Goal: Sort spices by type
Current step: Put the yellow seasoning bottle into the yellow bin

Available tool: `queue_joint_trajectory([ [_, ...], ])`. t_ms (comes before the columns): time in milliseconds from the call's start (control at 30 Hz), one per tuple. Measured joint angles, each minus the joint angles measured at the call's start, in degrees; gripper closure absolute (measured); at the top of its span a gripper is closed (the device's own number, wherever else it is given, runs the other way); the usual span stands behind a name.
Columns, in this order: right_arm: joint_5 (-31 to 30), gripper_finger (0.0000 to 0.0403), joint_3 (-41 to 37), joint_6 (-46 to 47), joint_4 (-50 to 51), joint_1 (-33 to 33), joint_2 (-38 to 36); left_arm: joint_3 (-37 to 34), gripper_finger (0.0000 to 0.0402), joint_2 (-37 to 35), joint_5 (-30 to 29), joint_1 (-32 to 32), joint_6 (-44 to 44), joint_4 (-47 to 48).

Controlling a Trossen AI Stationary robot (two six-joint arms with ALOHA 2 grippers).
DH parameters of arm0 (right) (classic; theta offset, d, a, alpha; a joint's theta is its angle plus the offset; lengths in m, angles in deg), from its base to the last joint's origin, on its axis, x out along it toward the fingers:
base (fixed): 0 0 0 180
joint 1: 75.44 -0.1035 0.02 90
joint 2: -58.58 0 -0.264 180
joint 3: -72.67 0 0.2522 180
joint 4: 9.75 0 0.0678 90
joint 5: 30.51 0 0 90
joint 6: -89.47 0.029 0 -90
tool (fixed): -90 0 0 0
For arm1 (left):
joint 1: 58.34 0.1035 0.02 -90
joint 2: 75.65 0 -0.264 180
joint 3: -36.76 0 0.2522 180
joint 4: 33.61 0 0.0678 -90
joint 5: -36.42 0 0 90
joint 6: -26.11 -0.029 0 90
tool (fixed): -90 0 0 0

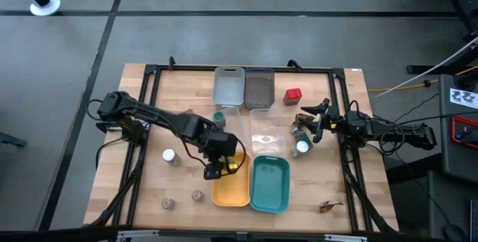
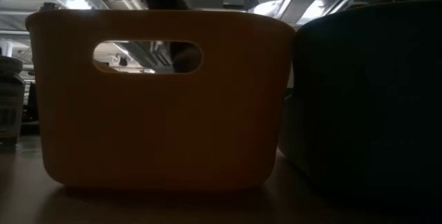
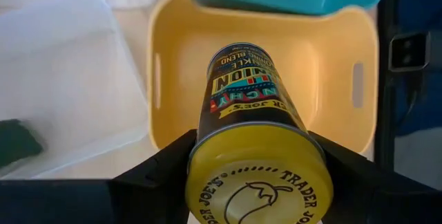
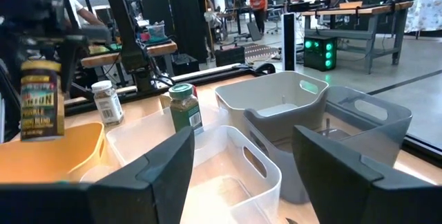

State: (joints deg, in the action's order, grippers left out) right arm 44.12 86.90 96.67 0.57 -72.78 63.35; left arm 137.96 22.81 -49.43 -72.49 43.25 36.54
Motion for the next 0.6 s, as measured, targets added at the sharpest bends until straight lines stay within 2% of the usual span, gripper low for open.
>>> queue_joint_trajectory([
  [600, 0.0, 0.0160, 0.0, 0.0, -0.1, 0.0, 0.0, 0.0, 0.0185, 8.3, 0.3, 0.2, 0.4, 3.3],
])
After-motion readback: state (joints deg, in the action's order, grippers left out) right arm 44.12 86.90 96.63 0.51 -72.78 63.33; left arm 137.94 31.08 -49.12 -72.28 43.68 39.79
